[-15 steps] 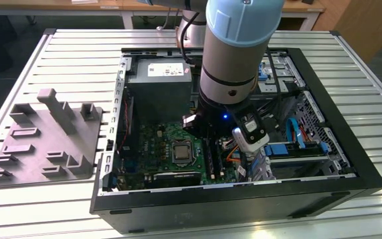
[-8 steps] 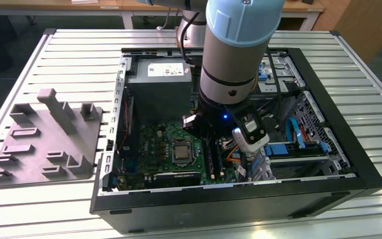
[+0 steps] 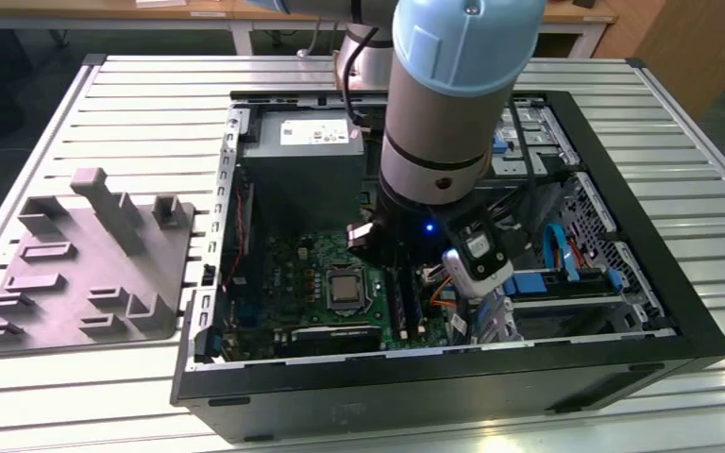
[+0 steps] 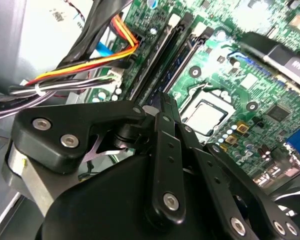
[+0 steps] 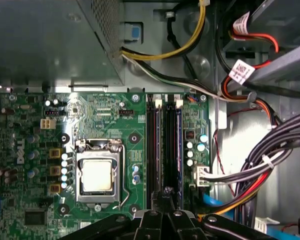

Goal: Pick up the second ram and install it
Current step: 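Press down the second ram until it locks into place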

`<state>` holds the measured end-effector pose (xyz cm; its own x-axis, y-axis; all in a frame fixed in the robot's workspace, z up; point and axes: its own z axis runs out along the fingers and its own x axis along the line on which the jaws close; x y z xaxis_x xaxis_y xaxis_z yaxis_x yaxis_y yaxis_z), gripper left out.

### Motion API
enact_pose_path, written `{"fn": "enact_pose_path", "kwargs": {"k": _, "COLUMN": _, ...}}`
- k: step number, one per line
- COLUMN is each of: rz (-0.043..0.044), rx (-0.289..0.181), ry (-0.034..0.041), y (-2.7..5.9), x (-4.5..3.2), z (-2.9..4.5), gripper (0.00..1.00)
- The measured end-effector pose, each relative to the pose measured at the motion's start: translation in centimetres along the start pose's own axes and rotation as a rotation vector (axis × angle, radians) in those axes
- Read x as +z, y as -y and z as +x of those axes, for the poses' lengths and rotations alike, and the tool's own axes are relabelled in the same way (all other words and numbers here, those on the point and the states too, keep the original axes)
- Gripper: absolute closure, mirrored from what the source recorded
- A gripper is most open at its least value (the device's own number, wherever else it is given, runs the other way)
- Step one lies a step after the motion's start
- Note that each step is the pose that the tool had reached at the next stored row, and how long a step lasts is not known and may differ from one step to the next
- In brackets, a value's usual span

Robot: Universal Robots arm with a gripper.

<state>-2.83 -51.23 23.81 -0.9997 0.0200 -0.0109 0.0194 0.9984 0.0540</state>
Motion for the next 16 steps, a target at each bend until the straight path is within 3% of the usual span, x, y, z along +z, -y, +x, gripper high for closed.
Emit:
{"fn": "enact_pose_path", "kwargs": {"k": 6, "rz": 0.0001, "rx": 0.0, "ry": -0.0001, "y": 1.26, "x": -0.07, "z": -0.03, "gripper": 0.9}}
{"fn": "enact_pose_path", "kwargs": {"k": 16, "rz": 0.0002, "rx": 0.001, "ry": -0.0002, "y": 2.53, "x": 0.04, "z": -0.04, "gripper": 0.9}}
